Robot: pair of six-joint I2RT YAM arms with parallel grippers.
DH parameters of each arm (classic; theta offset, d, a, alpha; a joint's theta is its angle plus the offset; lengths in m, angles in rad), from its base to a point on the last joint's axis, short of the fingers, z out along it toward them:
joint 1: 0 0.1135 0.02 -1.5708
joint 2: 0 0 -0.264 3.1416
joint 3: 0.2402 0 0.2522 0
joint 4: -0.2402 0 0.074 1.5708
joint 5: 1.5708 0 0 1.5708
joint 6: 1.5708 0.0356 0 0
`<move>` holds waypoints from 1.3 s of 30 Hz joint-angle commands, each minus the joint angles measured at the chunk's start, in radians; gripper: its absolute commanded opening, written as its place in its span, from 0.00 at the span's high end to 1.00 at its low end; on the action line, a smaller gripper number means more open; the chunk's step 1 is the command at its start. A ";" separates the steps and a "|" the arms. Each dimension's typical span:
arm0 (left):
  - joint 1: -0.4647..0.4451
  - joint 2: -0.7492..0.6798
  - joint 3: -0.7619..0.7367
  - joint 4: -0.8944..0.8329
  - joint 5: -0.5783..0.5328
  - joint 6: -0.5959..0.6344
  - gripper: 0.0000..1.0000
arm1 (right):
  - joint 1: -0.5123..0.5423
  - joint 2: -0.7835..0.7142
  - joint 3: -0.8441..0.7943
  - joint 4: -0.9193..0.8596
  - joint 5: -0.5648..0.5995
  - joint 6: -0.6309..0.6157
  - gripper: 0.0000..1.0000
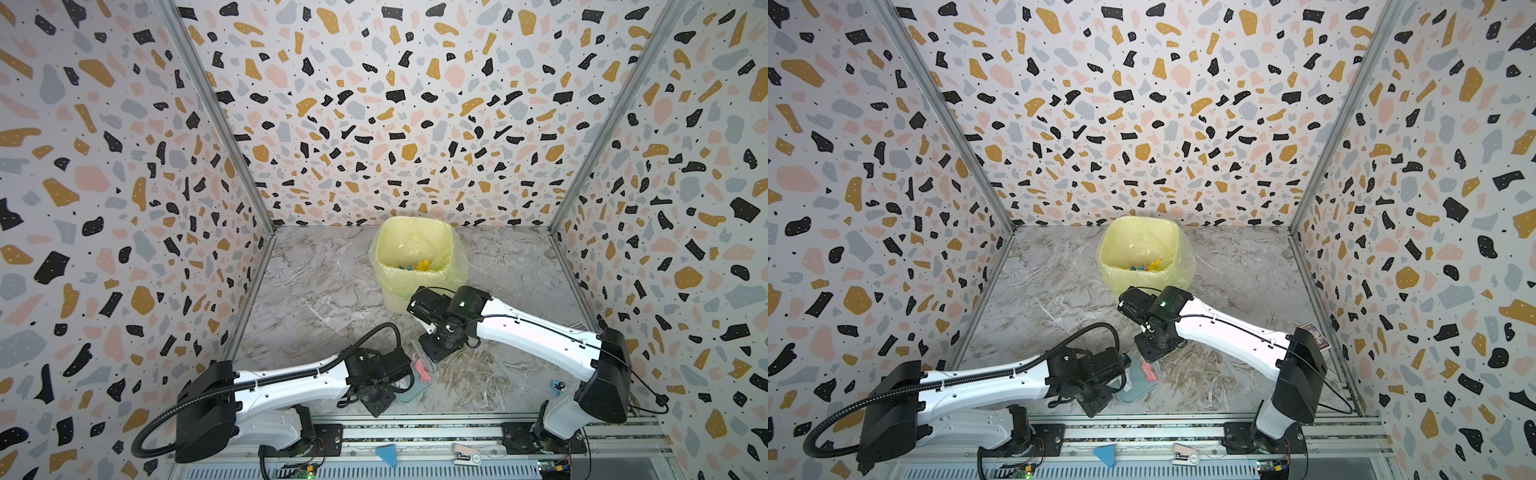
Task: Sweep away the paper scraps from the table
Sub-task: 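Sweep the white and pink scraps into the dustpan with the right gripper's brush, then lift the loaded dustpan toward the yellow bin while the right gripper withdraws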
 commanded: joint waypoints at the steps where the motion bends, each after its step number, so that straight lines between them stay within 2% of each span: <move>1: -0.006 0.008 -0.012 -0.011 -0.005 -0.009 0.95 | 0.020 -0.023 0.025 0.024 -0.085 0.014 1.00; 6: -0.006 0.008 -0.011 -0.011 -0.007 -0.010 0.95 | 0.039 -0.038 0.027 0.026 -0.121 0.036 1.00; 13: -0.006 0.005 -0.008 -0.011 -0.013 -0.013 0.95 | 0.011 -0.070 0.061 -0.057 0.021 0.060 1.00; 21: -0.006 -0.024 -0.007 -0.010 -0.029 -0.020 0.97 | -0.037 -0.126 0.034 -0.058 0.062 0.063 1.00; 26: -0.006 -0.094 -0.013 0.044 -0.024 -0.035 0.97 | -0.077 -0.180 -0.011 -0.039 0.065 0.062 1.00; 39: -0.006 -0.233 0.028 0.043 -0.052 -0.050 0.96 | -0.211 -0.371 -0.153 -0.002 -0.008 0.065 1.00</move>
